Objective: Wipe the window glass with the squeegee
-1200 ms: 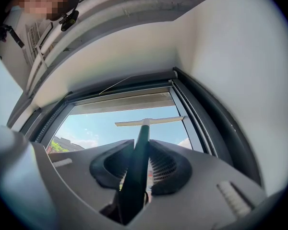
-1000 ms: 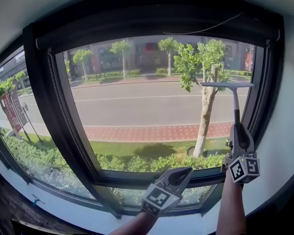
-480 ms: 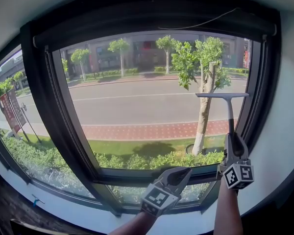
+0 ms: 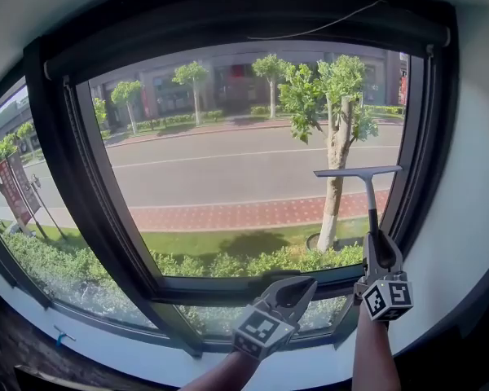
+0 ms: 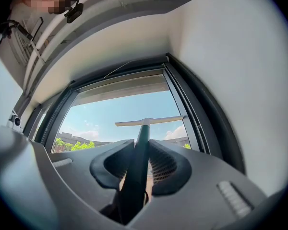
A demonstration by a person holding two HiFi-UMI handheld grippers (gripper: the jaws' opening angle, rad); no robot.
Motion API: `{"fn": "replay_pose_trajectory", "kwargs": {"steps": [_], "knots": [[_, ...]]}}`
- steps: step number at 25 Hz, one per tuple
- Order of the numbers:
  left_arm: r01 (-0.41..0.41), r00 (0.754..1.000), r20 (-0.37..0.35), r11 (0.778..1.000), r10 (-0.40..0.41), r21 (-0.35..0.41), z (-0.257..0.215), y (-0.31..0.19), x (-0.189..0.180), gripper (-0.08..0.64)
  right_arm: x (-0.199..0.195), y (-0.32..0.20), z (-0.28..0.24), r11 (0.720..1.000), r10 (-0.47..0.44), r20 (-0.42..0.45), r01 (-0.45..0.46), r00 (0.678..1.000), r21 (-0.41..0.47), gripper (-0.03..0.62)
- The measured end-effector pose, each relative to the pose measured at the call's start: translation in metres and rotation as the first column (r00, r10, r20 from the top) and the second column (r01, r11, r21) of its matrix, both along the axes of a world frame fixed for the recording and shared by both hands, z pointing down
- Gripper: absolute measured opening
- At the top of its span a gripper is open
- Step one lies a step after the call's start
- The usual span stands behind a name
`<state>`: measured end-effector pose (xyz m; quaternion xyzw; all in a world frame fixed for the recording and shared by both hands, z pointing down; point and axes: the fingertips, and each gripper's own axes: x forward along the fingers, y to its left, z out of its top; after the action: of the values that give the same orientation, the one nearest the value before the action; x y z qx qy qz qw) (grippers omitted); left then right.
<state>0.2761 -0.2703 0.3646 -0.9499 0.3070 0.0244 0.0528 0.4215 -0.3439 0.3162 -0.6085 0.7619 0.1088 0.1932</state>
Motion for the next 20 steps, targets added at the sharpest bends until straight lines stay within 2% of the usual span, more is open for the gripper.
{"fn": "replay_pose_trajectory", "kwargs": {"steps": [20], "knots": [[0.016, 1.000, 0.015, 1.000, -0.015, -0.026, 0.036, 0.007, 0.004, 0.003, -0.002, 0.006, 0.084, 0.992, -0.012, 0.003, 0.012, 1.000, -0.128, 0.098]]}}
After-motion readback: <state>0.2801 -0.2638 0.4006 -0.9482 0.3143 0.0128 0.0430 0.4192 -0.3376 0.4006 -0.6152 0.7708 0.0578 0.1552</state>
